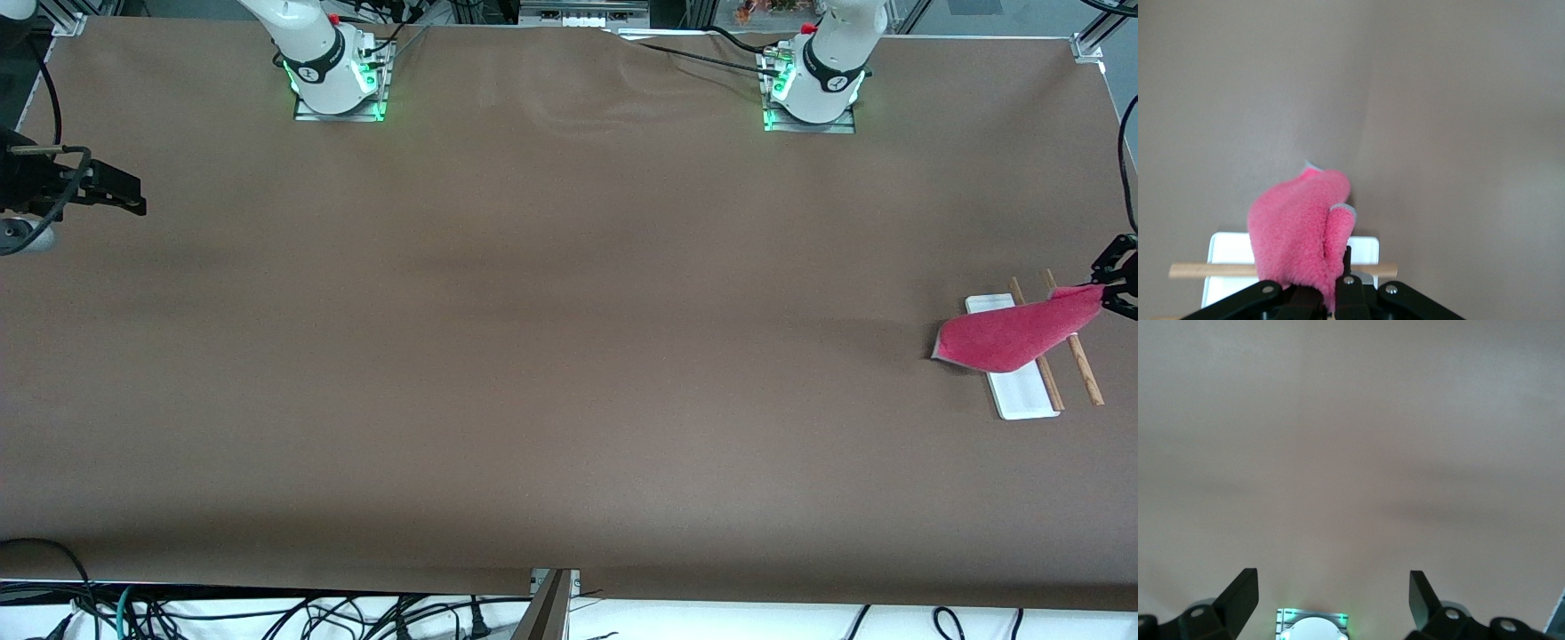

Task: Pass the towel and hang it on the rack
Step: 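Lower the towel with the left gripper over the wooden sticks, then open the left gripper to release the towel onto the sticks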

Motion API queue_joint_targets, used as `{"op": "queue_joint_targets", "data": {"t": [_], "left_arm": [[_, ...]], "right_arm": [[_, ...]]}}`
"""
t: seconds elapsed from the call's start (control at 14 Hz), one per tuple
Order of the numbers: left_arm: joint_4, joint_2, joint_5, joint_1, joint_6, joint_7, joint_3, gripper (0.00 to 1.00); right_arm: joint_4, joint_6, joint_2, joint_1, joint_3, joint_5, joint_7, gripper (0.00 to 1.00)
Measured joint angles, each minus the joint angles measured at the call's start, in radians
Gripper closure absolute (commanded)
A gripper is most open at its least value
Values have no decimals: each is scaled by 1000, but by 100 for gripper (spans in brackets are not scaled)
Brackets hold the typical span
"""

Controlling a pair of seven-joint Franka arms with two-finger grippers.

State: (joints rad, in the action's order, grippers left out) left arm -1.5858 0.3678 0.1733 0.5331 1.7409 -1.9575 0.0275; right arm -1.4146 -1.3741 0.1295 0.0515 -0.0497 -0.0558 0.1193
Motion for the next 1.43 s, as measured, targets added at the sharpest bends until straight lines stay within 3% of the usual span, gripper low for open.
{"op": "queue_joint_targets", "data": {"t": [0.21,0.57,1.43], "left_arm": [[26,14,-10,40,-29,-43,0,100],[150,98,-67,52,-110,-65,1,100],[244,222,-67,174,-99,-148,0,100]], "right_arm": [[-4,0,-8,-2,2,12,-5,0],[-17,-1,-6,-2,1,13,-11,0],[-19,-16,1,-3,1,17,-11,0]]}}
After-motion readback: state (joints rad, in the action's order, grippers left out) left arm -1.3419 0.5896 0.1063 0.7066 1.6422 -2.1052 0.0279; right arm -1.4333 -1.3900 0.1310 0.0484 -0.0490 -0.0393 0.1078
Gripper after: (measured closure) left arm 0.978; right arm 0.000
